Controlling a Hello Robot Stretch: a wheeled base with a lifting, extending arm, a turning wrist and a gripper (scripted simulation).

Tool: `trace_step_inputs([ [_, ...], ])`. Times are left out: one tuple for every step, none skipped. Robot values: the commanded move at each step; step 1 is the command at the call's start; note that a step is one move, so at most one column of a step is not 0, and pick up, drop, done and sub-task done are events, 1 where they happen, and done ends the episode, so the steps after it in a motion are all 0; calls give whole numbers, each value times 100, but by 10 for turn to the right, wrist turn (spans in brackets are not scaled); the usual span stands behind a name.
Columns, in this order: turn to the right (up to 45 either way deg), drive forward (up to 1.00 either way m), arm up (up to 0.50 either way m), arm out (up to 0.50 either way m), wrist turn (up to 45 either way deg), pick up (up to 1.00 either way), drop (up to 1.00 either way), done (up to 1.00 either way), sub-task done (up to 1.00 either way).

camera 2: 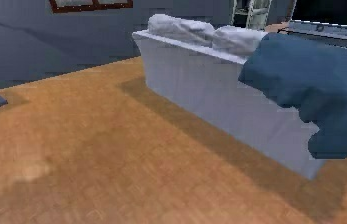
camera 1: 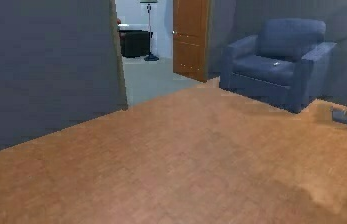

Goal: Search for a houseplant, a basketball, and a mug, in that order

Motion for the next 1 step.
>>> trace_step_inputs([
  [0, 100, 0, 0, 0, 0, 0, 0, 0],
])
